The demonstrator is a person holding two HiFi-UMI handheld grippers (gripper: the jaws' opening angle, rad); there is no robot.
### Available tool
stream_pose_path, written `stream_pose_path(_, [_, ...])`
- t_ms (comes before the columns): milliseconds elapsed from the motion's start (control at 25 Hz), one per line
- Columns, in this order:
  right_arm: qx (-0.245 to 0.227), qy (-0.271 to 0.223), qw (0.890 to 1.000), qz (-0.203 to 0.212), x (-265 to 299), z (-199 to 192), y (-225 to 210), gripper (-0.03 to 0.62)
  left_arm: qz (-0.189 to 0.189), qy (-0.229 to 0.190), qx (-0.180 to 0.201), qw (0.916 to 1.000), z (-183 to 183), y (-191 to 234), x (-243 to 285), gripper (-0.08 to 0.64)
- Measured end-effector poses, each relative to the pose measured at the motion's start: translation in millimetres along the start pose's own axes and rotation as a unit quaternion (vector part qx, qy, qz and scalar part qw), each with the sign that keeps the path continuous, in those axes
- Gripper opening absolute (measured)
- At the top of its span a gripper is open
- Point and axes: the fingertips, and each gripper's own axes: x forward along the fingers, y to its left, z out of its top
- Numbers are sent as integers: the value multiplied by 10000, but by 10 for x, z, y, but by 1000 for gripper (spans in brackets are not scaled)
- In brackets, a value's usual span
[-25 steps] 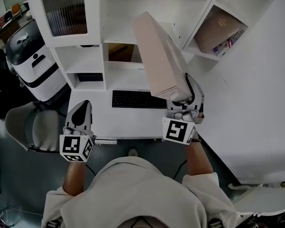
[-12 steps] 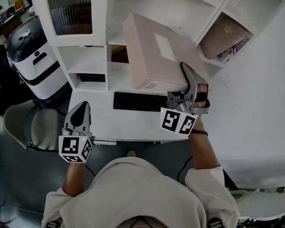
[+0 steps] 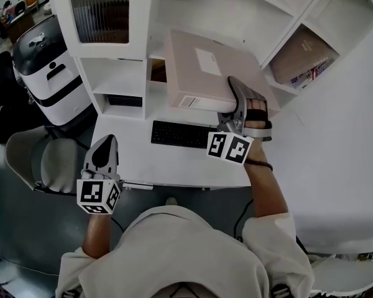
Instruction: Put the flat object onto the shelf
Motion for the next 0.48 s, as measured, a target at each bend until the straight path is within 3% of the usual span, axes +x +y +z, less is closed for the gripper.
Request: stream_pose_path(480, [-676, 238, 9968, 363, 438, -50, 352, 273, 232, 50, -52, 9997, -76, 117, -5, -8])
